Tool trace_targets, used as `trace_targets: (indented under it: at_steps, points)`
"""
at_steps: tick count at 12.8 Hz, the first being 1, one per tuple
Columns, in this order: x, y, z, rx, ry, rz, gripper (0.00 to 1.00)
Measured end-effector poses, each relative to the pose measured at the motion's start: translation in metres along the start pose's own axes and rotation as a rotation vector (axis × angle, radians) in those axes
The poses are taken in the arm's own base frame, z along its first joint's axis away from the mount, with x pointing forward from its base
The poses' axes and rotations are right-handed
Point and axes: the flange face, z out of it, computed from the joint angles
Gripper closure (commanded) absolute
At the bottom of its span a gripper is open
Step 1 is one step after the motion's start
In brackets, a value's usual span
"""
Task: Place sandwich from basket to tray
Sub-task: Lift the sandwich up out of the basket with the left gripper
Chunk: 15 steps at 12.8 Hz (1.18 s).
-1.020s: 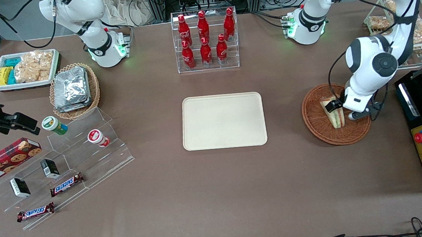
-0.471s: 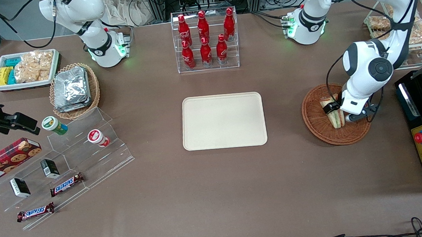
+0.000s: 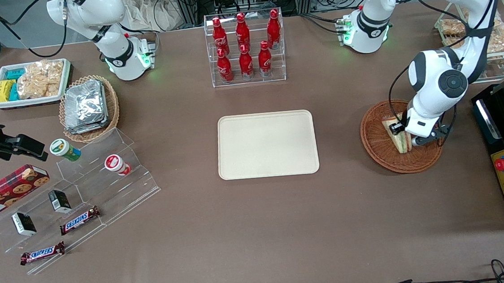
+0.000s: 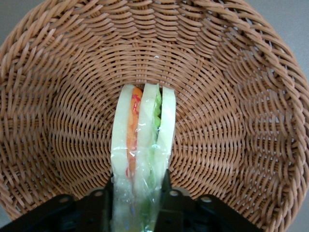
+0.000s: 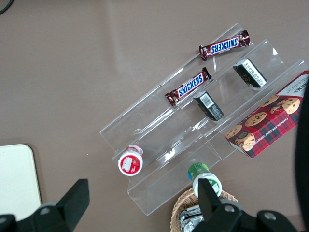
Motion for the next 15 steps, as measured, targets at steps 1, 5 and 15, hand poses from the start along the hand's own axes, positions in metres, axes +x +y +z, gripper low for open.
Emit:
trace_targets:
  at_steps: [1,5,15]
  points:
    - [0.0,0.0,-0.003,-0.001,0.004,0.0,0.98]
    - [-0.002,-0.003,-0.071,0.022,-0.007,-0.002,0.98]
    - [0.0,0.03,-0.348,0.05,-0.089,0.13,0.96]
